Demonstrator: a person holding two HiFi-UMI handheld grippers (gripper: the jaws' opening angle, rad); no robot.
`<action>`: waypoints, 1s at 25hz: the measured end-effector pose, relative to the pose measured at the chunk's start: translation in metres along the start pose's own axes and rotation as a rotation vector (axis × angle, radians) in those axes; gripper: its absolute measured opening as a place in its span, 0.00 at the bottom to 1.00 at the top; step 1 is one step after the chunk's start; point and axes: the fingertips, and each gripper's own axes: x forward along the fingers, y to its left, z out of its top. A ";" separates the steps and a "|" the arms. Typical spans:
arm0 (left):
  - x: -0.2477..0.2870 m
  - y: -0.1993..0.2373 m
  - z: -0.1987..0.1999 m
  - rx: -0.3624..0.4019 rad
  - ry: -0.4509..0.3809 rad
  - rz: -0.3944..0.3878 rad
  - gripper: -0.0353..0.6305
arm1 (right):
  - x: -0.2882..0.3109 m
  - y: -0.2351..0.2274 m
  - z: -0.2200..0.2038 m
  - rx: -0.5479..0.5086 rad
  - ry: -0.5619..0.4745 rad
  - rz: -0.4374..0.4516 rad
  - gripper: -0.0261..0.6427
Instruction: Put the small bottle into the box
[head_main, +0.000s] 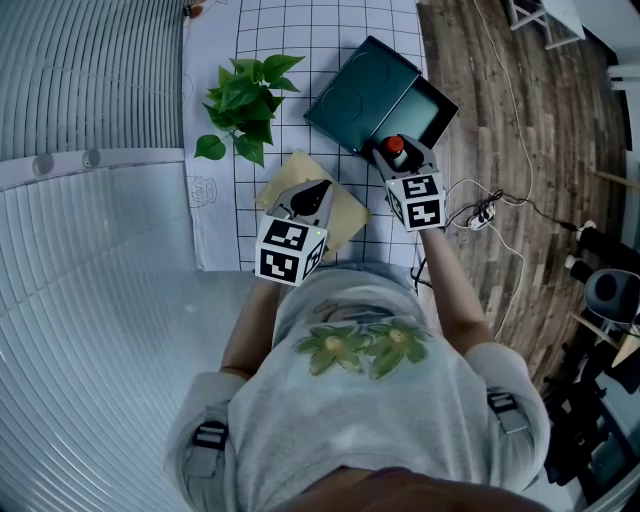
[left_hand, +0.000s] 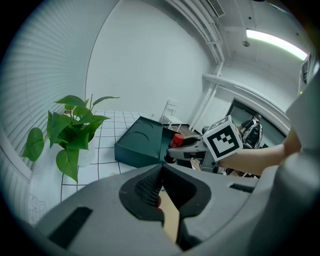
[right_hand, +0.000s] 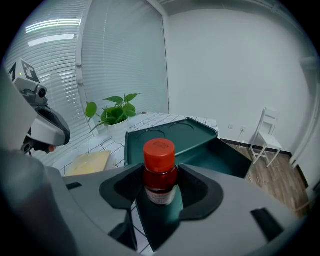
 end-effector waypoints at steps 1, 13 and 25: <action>0.000 0.000 0.000 0.000 0.000 0.000 0.06 | 0.001 0.000 -0.001 0.001 0.002 0.000 0.37; -0.001 0.001 0.000 -0.001 -0.003 -0.004 0.06 | 0.011 -0.003 -0.010 -0.001 0.036 -0.004 0.36; -0.001 0.001 0.000 -0.005 -0.007 -0.005 0.06 | 0.017 -0.004 -0.014 -0.013 0.063 -0.009 0.37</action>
